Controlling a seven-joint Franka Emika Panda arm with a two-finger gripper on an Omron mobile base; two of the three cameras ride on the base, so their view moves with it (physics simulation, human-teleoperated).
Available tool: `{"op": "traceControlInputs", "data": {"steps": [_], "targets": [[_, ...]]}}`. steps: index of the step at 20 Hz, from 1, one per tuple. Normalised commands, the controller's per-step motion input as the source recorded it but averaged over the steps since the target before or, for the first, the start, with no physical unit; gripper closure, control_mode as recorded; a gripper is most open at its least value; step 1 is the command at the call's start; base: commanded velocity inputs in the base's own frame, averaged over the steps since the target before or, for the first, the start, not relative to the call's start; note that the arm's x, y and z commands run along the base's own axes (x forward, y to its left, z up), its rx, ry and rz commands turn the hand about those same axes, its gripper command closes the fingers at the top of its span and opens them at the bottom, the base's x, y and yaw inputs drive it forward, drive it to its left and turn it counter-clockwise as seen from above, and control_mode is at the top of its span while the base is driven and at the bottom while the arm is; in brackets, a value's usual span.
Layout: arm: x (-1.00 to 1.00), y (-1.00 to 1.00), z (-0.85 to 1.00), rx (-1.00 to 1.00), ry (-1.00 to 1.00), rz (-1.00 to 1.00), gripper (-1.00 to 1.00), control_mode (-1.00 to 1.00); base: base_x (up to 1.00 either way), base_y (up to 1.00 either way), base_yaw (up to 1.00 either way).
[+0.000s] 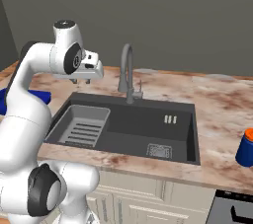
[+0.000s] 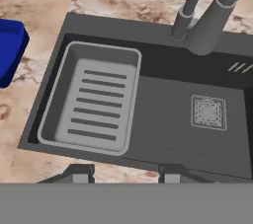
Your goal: Pick up all produce items and place them in the sink. Turn on the sink faucet to wash them. Then turn the sink off and put them in the tray.
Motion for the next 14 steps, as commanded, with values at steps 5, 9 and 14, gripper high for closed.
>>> {"op": "traceControlInputs", "data": {"steps": [5,9,14], "targets": [[0.01,0.0,0.0,0.0,0.0,0.0,-1.0,1.0,0.0,-0.2,0.0],[0.0,0.0,0.0,0.0,0.0,0.0,-1.0,1.0,-0.01,-0.62,0.0],[0.0,0.0,0.0,0.0,0.0,0.0,-1.0,1.0,-0.01,-0.54,0.0]]}}
